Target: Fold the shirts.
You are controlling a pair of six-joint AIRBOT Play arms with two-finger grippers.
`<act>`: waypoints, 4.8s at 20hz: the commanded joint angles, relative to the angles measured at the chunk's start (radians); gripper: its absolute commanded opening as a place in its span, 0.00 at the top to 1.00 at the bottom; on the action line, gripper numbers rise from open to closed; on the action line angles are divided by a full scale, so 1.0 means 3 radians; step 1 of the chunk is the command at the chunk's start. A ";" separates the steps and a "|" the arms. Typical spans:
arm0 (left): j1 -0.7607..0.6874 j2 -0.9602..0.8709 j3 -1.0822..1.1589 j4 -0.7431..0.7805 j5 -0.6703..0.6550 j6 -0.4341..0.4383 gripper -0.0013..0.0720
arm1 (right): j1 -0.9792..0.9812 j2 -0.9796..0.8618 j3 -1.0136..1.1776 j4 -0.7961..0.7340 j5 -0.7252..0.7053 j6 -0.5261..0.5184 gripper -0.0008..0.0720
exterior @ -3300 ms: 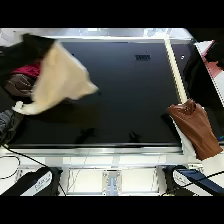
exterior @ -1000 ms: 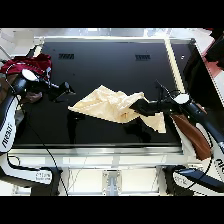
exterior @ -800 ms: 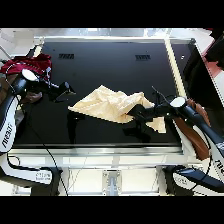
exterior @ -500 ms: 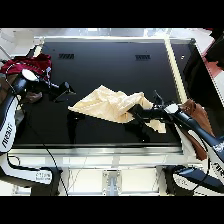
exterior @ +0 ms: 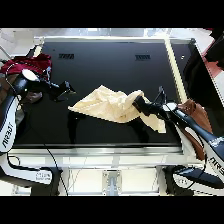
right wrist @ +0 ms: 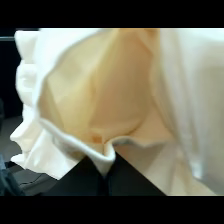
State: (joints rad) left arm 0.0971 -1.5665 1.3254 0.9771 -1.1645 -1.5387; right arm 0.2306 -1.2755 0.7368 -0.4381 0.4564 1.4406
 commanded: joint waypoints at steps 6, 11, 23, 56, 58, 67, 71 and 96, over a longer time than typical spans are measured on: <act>-0.0047 0.0074 -0.0005 0.0551 -0.0332 -0.0015 0.25 | 0.0003 0.0058 0.0912 -0.0717 0.0523 -0.0245 0.97; 0.0004 0.0430 -0.0367 0.0982 -0.0275 -0.0112 0.25 | 0.0003 0.0053 0.1026 -0.0788 0.0669 -0.0244 0.97; -0.0055 0.0726 -0.1718 -0.0741 0.1620 -0.0524 0.25 | 0.0003 0.0055 0.1027 -0.0849 0.0882 -0.0245 0.97; 0.0819 0.3361 -0.0615 -0.0913 0.1928 0.1228 0.97 | 0.0003 0.2227 0.2190 -0.2191 0.1815 -0.0042 0.97; 0.0819 0.3593 -0.0331 -0.0684 0.1872 0.1227 0.97 | 0.0003 0.2261 0.2536 -0.2144 0.1831 -0.0047 0.97; 0.0776 0.2495 0.0295 0.0374 0.1030 0.0640 0.97 | 0.0003 0.1395 0.2869 -0.2309 0.2654 0.0045 0.97; 0.0493 0.1389 0.0295 0.0411 0.1132 0.0641 0.97 | 0.0003 0.0455 0.2358 -0.2305 0.2422 0.0029 0.97; 0.2646 0.3212 -0.2083 0.0380 0.1293 -0.0249 0.03 | -0.1944 0.1239 0.0233 -0.2239 0.1483 0.0590 0.37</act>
State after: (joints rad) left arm 0.8131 -0.7494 0.9260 1.0924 -0.7650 -1.4769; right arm -0.2943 -0.9874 1.1213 -1.2270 1.0351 1.4952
